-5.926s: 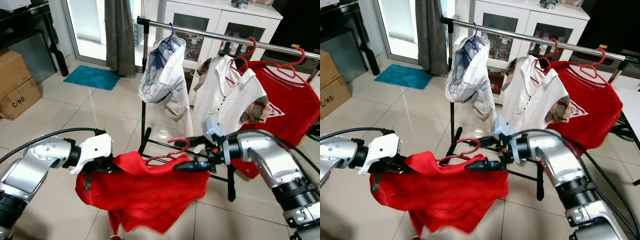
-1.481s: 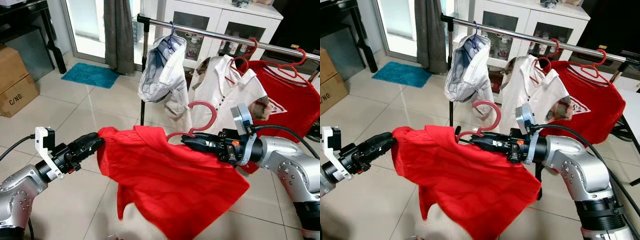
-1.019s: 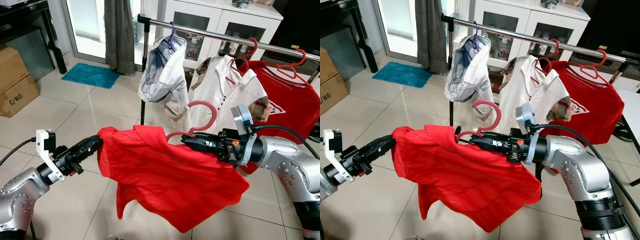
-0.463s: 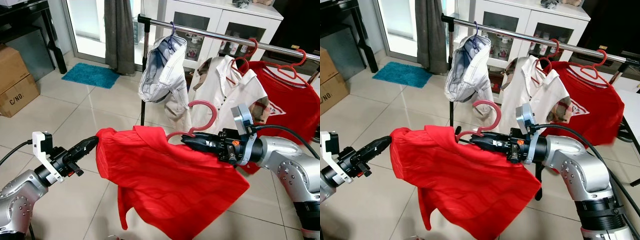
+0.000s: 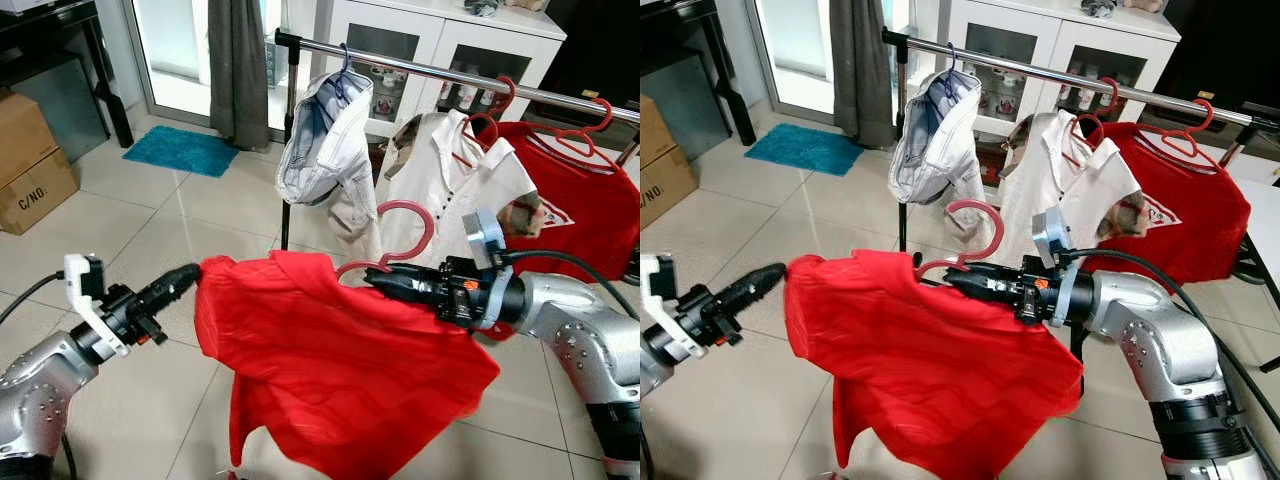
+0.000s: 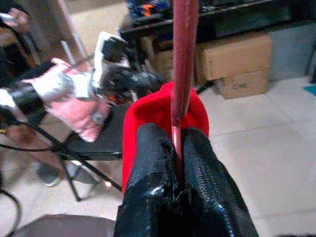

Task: Hang hanger

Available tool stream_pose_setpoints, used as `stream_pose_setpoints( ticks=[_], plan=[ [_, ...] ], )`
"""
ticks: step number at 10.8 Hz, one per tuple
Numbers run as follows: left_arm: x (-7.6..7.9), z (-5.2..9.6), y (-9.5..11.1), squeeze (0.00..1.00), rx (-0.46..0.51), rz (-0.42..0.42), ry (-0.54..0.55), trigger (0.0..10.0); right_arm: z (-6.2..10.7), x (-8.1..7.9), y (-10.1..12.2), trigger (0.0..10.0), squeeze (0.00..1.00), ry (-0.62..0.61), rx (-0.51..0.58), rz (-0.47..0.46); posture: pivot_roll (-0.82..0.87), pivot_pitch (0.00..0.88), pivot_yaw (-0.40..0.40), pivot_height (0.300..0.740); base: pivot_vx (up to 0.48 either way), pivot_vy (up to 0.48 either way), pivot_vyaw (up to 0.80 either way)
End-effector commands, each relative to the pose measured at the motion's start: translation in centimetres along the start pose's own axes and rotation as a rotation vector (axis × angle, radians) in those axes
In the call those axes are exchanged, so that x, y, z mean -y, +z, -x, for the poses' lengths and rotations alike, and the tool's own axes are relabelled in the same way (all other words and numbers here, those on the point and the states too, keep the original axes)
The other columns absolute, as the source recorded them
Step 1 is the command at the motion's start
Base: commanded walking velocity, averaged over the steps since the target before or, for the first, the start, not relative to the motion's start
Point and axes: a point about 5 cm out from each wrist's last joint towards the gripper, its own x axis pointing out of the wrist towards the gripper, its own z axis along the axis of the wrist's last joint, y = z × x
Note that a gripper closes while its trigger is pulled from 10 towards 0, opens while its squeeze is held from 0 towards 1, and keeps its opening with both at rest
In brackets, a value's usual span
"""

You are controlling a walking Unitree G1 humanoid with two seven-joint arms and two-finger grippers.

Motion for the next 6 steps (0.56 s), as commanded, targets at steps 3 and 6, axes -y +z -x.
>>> stream_pose_setpoints(
  ticks=[3,6],
  plan=[
    [0.3,1.1,3.3,0.00,0.153,-0.023,0.004,0.0,0.1,0.3,-0.2,0.0,0.00,-0.045,-0.014,0.033,-0.08,0.000,-0.068,0.740,0.000,0.000,0.00],
    [-1.2,1.3,1.9,0.00,-0.009,-0.126,0.171,10.0,-0.2,0.1,0.4,0.0,0.00,-0.020,0.035,0.034,-0.08,0.000,-0.071,0.740,0.000,0.000,0.00]
  ],
)
